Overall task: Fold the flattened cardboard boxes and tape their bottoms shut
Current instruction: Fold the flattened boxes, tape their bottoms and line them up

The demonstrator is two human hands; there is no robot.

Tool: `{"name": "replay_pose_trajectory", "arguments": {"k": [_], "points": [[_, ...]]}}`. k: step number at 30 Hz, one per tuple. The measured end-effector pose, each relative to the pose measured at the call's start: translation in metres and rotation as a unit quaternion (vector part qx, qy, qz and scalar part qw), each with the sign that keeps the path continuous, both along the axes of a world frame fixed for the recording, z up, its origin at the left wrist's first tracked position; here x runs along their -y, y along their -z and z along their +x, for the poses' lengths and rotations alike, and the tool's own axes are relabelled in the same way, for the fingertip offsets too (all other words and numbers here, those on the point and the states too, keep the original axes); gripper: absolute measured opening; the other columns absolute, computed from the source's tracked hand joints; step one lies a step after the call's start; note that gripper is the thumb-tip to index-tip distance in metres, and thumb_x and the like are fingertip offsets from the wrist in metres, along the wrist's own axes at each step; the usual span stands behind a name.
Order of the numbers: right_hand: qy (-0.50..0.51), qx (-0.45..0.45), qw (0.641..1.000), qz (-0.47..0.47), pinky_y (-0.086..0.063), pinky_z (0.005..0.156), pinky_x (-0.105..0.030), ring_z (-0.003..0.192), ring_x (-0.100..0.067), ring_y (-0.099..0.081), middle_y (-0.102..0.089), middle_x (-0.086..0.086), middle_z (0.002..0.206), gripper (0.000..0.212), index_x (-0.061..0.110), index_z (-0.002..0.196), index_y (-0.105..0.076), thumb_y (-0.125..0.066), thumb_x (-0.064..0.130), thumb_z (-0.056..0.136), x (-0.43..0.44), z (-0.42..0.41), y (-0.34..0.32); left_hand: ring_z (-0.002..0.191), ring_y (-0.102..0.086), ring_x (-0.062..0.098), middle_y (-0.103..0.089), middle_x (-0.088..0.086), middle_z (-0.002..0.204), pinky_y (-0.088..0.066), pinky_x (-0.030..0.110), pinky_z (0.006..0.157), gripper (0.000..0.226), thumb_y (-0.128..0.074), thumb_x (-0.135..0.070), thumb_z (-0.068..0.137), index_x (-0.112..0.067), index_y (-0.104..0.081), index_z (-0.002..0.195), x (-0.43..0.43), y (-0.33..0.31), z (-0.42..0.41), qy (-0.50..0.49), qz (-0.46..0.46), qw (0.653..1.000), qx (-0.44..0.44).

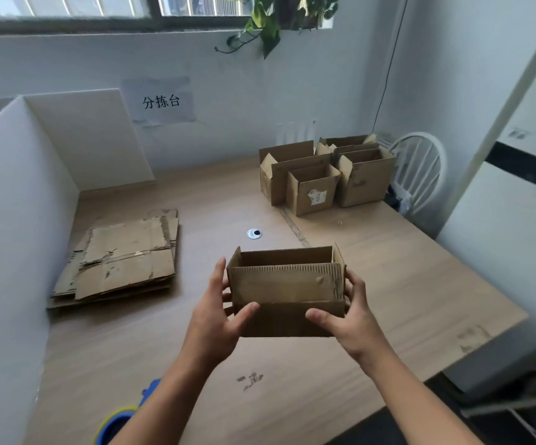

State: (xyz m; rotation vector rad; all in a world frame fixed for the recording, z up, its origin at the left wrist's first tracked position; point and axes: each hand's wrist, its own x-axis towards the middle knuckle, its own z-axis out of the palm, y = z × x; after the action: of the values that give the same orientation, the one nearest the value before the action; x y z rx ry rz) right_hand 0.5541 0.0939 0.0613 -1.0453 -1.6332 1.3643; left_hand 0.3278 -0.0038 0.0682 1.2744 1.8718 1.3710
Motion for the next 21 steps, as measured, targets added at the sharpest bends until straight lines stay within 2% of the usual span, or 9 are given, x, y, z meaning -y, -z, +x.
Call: {"name": "replay_pose_trajectory", "arguments": {"k": [4, 7, 10, 13, 14, 17, 19, 21], "points": [[0.081, 0.007, 0.997, -0.007, -0.053, 0.100, -0.039, 0.117, -0.014, -0.060, -0.056, 0.009, 0.131, 0.073, 0.059, 0.115, -0.036, -0.088, 0.030, 0.072, -0.009, 0.007, 0.002, 0.104, -0.061, -0.002, -0.055, -0.012, 0.132, -0.051, 0.015, 0.080, 0.086, -0.075, -0.027, 0.087, -0.037, -0.022, 0.154, -0.013, -0.002, 0.006, 0.021, -0.002, 1.000, -0.001], [0.112, -0.030, 0.993, -0.018, -0.055, 0.095, -0.039, 0.113, -0.019, -0.063, -0.059, 0.007, 0.125, 0.061, 0.054, 0.109, -0.046, -0.087, 0.025, 0.074, -0.020, 0.017, 0.003, 0.105, -0.063, 0.002, -0.059, -0.010, 0.129, -0.054, 0.027, 0.089, 0.074, -0.070, -0.035, 0.089, -0.041, -0.029, 0.150, -0.028, -0.007, 0.011, 0.040, 0.001, 0.999, -0.007], [0.098, -0.063, 0.993, -0.030, -0.056, 0.093, -0.039, 0.113, -0.018, -0.064, -0.057, 0.010, 0.125, 0.070, 0.056, 0.113, -0.043, -0.087, 0.021, 0.071, -0.031, 0.028, 0.001, 0.108, -0.059, 0.000, -0.056, -0.012, 0.127, -0.052, 0.015, 0.080, 0.069, -0.069, -0.031, 0.091, -0.046, -0.031, 0.147, -0.049, -0.017, 0.020, 0.061, 0.012, 0.998, -0.013], [0.106, -0.055, 0.992, -0.032, -0.053, 0.099, -0.040, 0.114, -0.017, -0.062, -0.056, 0.007, 0.129, 0.087, 0.058, 0.115, -0.039, -0.095, 0.051, 0.049, -0.049, 0.040, -0.002, 0.112, -0.058, 0.003, -0.054, -0.010, 0.130, -0.051, 0.013, 0.075, 0.072, -0.069, -0.032, 0.091, -0.041, -0.030, 0.151, -0.074, -0.022, 0.034, 0.080, 0.018, 0.996, -0.022], [0.115, -0.041, 0.992, -0.033, -0.052, 0.100, -0.041, 0.115, -0.017, -0.061, -0.057, 0.005, 0.130, 0.093, 0.057, 0.120, -0.036, -0.094, 0.055, 0.047, -0.058, 0.045, 0.000, 0.112, -0.058, 0.004, -0.054, -0.010, 0.131, -0.052, 0.012, 0.074, 0.073, -0.070, -0.031, 0.091, -0.040, -0.030, 0.151, -0.083, -0.020, 0.040, 0.087, 0.018, 0.996, -0.023], [0.140, -0.007, 0.990, -0.034, -0.050, 0.103, -0.044, 0.117, -0.018, -0.058, -0.056, 0.004, 0.132, 0.098, 0.051, 0.135, -0.029, -0.091, 0.051, 0.058, -0.091, 0.066, 0.011, 0.113, -0.058, 0.001, -0.056, -0.010, 0.131, -0.052, 0.011, 0.075, 0.071, -0.070, -0.026, 0.091, -0.038, -0.034, 0.150, -0.113, -0.015, 0.059, 0.099, 0.019, 0.995, -0.014], [0.154, -0.003, 0.987, -0.041, -0.050, 0.104, -0.046, 0.119, -0.019, -0.057, -0.056, 0.006, 0.132, 0.106, 0.052, 0.135, -0.031, -0.089, 0.066, 0.048, -0.118, 0.083, 0.018, 0.112, -0.057, -0.005, -0.056, -0.011, 0.132, -0.053, 0.013, 0.079, 0.065, -0.069, -0.025, 0.091, -0.041, -0.037, 0.146, -0.141, -0.011, 0.074, 0.106, 0.013, 0.994, -0.017], [0.168, -0.016, 0.985, -0.047, -0.051, 0.103, -0.045, 0.117, -0.016, -0.059, -0.058, 0.007, 0.130, 0.111, 0.050, 0.134, -0.034, -0.087, 0.071, 0.039, -0.152, 0.102, 0.024, 0.114, -0.056, -0.004, -0.056, -0.011, 0.134, -0.055, 0.022, 0.087, 0.063, -0.068, -0.032, 0.091, -0.044, -0.037, 0.144, -0.176, -0.010, 0.090, 0.116, 0.006, 0.993, -0.028]]}}
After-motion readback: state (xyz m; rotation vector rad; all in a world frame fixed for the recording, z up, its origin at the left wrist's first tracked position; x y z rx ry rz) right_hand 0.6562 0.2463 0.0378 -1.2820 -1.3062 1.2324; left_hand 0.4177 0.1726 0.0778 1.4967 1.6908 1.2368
